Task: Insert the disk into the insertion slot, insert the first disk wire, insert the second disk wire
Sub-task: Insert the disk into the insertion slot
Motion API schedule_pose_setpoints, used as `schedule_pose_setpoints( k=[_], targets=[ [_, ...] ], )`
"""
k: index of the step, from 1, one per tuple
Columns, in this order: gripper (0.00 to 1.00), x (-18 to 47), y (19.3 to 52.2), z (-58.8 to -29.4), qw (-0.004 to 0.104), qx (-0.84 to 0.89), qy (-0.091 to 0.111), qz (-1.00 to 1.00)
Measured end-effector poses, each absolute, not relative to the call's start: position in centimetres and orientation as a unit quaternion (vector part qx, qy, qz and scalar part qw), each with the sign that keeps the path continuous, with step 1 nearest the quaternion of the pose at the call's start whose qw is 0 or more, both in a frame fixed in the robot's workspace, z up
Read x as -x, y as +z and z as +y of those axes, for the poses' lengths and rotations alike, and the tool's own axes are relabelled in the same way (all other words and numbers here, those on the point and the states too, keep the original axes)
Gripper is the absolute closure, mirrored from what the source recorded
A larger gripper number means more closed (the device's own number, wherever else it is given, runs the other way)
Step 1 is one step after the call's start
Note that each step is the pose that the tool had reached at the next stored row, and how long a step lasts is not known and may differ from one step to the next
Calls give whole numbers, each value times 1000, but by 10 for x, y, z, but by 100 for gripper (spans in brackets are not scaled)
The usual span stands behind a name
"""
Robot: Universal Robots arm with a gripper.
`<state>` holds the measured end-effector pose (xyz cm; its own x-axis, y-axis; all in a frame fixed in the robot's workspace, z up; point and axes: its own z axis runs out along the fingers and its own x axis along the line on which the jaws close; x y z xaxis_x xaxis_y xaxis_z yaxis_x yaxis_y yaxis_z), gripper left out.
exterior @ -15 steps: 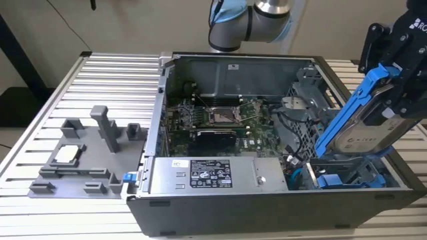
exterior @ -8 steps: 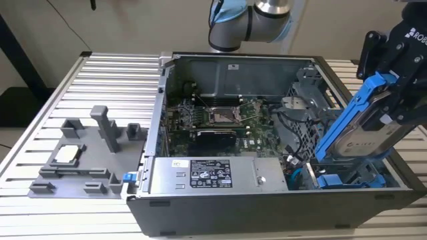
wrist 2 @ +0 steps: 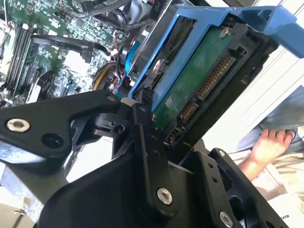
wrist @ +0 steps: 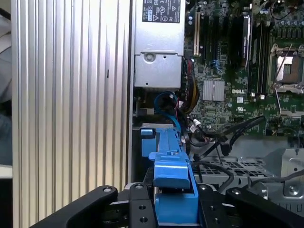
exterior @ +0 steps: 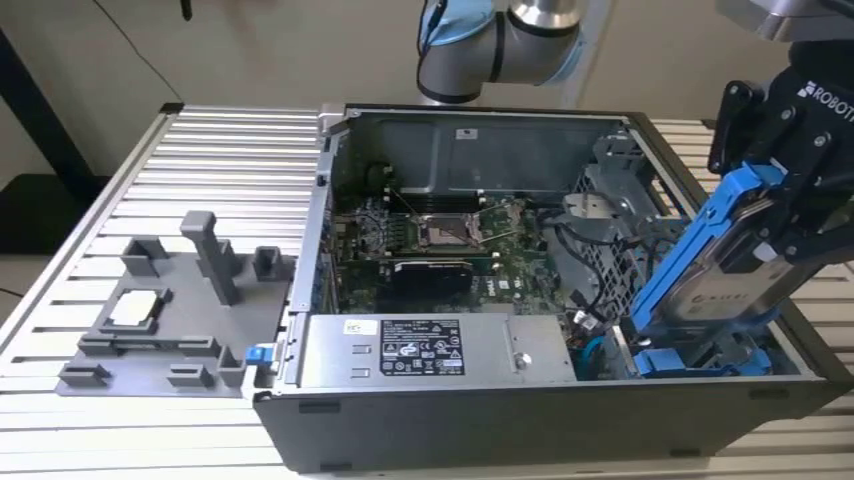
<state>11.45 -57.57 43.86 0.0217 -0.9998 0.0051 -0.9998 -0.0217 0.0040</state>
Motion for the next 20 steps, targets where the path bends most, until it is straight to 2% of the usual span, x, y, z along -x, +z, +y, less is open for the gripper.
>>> schedule_pose_setpoints(
  k=[20],
  targets=[
    [67, -121, 416, -576, 3, -708, 0, -706]
  ],
)
